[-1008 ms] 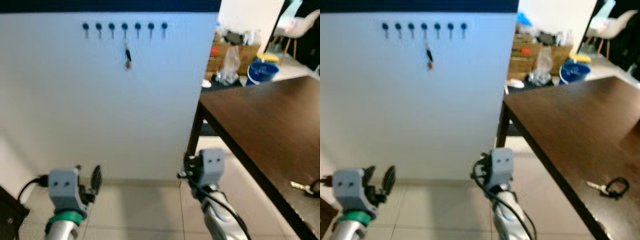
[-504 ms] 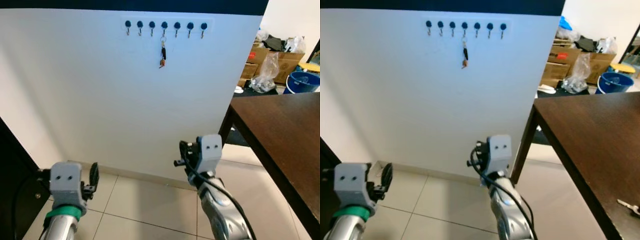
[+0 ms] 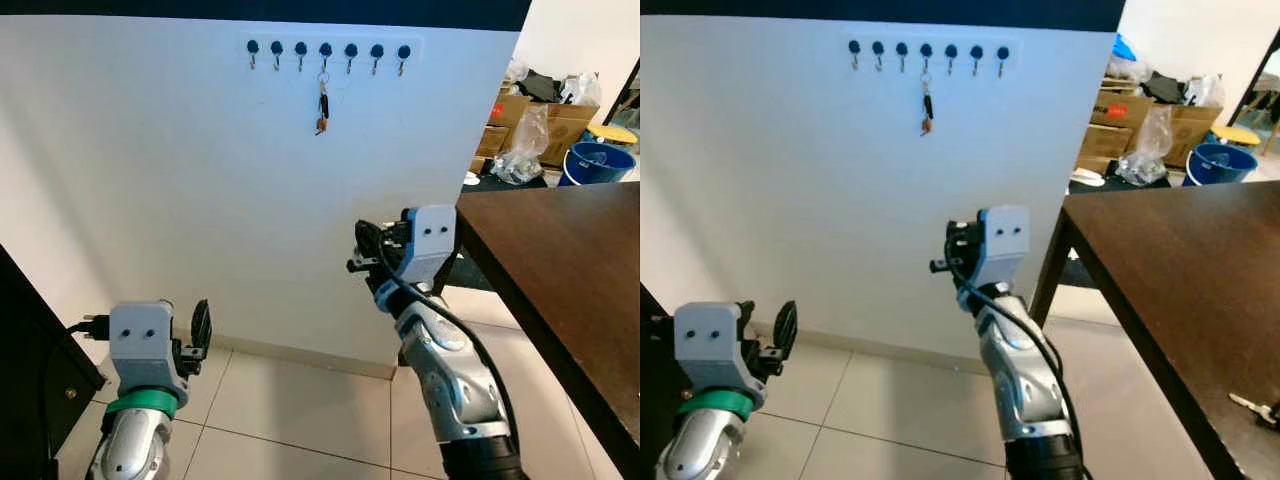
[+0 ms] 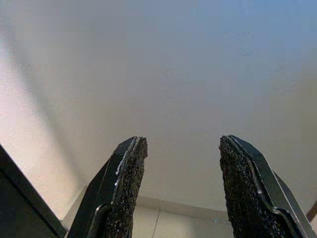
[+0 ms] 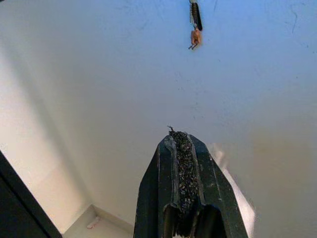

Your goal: Hang keys on a hook

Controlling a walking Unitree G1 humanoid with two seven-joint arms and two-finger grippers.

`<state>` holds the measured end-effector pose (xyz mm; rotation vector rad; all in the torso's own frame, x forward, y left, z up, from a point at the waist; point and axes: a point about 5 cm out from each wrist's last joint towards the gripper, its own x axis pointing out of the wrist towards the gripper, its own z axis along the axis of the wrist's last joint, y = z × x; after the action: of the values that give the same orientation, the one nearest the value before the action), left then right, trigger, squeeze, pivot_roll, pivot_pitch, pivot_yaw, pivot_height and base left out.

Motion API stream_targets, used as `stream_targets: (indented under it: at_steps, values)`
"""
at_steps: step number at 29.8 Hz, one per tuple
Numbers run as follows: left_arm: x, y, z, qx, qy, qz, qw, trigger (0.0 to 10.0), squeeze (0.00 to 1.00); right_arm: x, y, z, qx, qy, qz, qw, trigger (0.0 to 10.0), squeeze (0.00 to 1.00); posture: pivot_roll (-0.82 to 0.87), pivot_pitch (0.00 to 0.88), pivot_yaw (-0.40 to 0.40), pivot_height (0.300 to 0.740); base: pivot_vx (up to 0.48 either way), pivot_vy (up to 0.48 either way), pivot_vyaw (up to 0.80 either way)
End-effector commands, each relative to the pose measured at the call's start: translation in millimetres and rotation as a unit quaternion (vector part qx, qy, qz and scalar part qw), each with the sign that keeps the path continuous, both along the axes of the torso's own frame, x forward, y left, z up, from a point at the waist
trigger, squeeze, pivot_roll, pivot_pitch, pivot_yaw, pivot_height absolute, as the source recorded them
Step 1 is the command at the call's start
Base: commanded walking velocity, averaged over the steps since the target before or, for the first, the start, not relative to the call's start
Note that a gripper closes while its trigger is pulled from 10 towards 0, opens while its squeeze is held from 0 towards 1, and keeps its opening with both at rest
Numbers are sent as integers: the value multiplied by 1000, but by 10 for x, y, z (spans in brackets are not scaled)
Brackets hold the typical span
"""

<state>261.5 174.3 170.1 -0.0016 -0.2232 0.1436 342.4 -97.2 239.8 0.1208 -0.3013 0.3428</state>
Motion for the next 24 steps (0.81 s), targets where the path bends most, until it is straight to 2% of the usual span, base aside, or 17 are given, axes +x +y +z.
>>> stream_targets:
  at_steps: [1, 4, 6, 11, 18, 24]
  values:
    - [-15, 24, 32, -2, -4, 7, 1000, 10000, 0, -4, 18, 9, 0, 1, 8, 1000, 10000, 0, -157, 112, 86, 740, 259, 0, 0]
    - [-3, 54, 75, -1, -12, 12, 1000, 10000, 0, 1, 21, 57, -3, -10, 13, 1000, 10000, 0, -156, 102, 86, 740, 273, 0, 0]
    - [23, 89, 74, 0, -15, 19, 1000, 10000, 0, 22, 19, 152, 2, -30, 16, 999, 10000, 0, -174, 56, 88, 740, 306, 0, 0]
    - [84, 84, 139, -3, -29, 23, 999, 10000, 0, 61, 26, 252, 10, -42, 17, 999, 10000, 0, -192, 5, 90, 740, 313, 0, 0]
    - [168, 90, 174, -3, -32, 30, 999, 10000, 0, 88, 75, 221, 6, -41, 28, 999, 10000, 0, -193, 0, 95, 740, 313, 0, 0]
    - [141, 145, 129, 2, -19, 39, 999, 10000, 0, 60, 131, 178, -7, -38, 51, 998, 10000, 0, -193, 0, 99, 740, 316, 0, 0]
